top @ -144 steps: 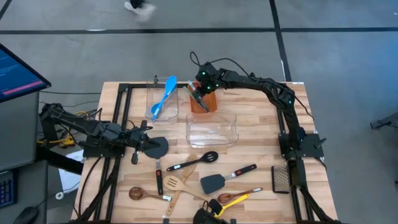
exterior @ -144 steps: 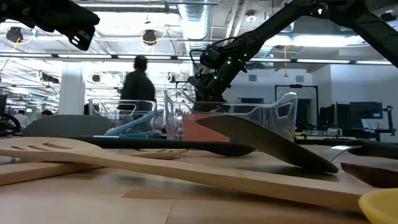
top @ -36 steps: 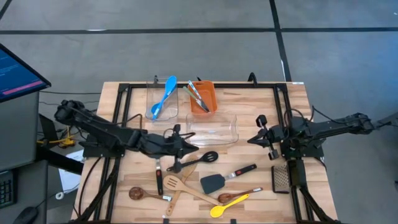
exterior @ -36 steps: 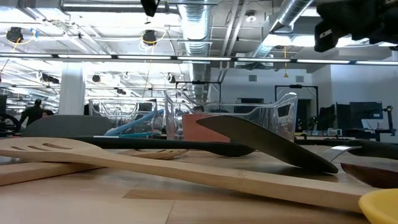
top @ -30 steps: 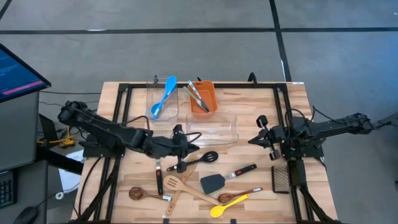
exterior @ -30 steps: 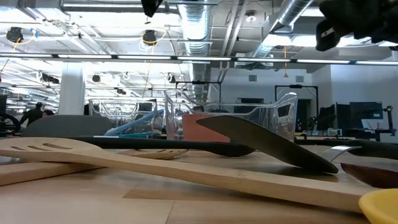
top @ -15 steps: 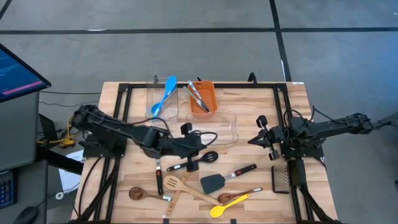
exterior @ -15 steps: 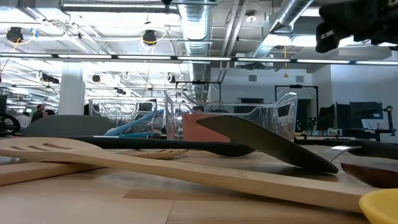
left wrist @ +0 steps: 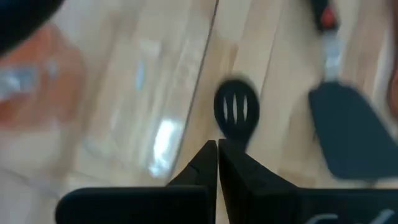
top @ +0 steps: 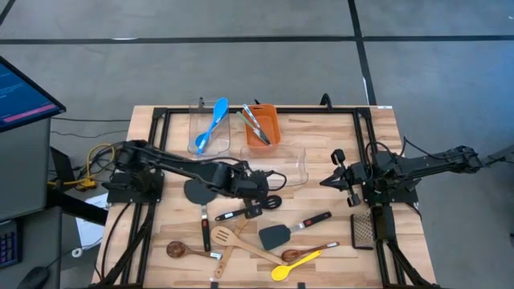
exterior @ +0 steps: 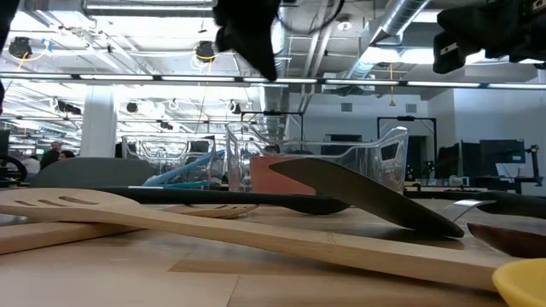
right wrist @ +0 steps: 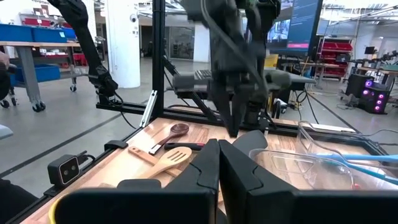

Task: Pick & Place Kitchen Items
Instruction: Put the black slotted spatula into the top transparent bin

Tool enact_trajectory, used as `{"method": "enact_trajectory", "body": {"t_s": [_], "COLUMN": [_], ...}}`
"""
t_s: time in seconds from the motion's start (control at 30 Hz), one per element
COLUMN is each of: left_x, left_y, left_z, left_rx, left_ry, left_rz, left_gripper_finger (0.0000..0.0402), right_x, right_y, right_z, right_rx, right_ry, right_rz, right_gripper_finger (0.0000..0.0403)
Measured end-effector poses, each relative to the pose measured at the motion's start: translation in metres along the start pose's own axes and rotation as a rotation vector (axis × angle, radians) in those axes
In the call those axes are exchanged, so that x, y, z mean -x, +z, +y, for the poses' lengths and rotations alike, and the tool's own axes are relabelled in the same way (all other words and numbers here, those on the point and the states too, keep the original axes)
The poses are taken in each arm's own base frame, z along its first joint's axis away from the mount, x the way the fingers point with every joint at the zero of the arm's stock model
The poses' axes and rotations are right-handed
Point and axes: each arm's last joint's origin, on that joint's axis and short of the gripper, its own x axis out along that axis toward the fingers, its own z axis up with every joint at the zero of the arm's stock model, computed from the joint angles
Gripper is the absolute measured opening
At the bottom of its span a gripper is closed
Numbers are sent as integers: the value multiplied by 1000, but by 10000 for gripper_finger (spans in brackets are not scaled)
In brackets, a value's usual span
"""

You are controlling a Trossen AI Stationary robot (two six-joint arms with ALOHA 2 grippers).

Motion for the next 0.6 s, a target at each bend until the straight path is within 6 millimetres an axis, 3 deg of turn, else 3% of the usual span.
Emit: {"method": "enact_trajectory", "body": {"t_s": [0.2, 0.6], "left_x": [-16, -19], "left_y": [-12, -19], "left_z": [-9, -17], "left_rx": [-25, -40], "left_ry": [-60, -78], "left_rz": [144, 159], "left_gripper_finger": [1, 1], "right_x": [0, 1], "right_y": [-2, -6], "right_z": [0, -6], "right_rx": [0, -6], "right_ry": [-1, -50], "right_rz": [16, 59], "right_gripper_finger": [0, 0]}}
